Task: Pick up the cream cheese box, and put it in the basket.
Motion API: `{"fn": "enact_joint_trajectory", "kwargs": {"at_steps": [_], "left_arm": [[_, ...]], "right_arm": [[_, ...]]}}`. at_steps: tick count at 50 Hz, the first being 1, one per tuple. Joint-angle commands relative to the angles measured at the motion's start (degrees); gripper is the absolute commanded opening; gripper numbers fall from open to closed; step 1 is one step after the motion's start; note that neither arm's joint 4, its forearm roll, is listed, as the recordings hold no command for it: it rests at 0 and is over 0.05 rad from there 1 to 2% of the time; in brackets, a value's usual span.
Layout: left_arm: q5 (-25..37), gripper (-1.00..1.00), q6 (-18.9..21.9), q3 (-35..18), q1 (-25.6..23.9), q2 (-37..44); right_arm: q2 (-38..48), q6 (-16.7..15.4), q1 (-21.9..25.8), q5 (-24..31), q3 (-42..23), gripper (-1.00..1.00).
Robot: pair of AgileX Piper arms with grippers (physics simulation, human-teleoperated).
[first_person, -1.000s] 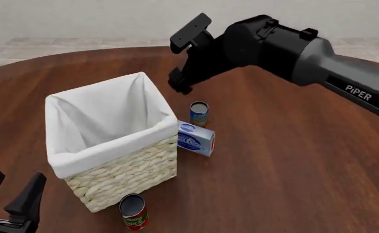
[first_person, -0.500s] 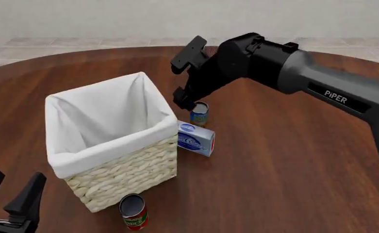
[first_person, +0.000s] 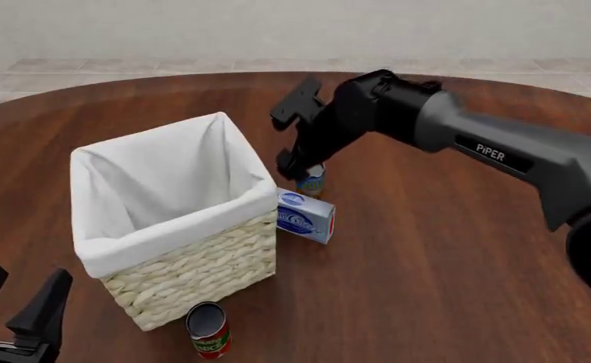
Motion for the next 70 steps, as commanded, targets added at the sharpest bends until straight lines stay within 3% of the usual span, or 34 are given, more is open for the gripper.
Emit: {"fn": "enact_joint_trajectory", "kwargs": {"at_steps": [1,26,37,41,70], "left_arm": [[0.0,1.0,0.0,0.0,0.0,0.0],[0.3,1.0,0.5,0.0,-0.3,0.0],[0.5,1.0,0.6,0.0,-0.2,0.0],[0.6,1.0,0.8,0.0,-0.4,0.0],[1.2,1.0,1.3,0.0,-0.5,0.2]], "right_arm": [[2.0,1.1,0.4,-1.8,1.7,1.0],[5.3,1.8,0.6,-7.7,6.9,1.0],[6.7,1.8,0.8,-8.5,6.9,1.0],[7.8,0.0,0.3,-8.3,7.0,1.0],[10.0,0.5,-0.2,-11.5,9.9,1.0]]}}
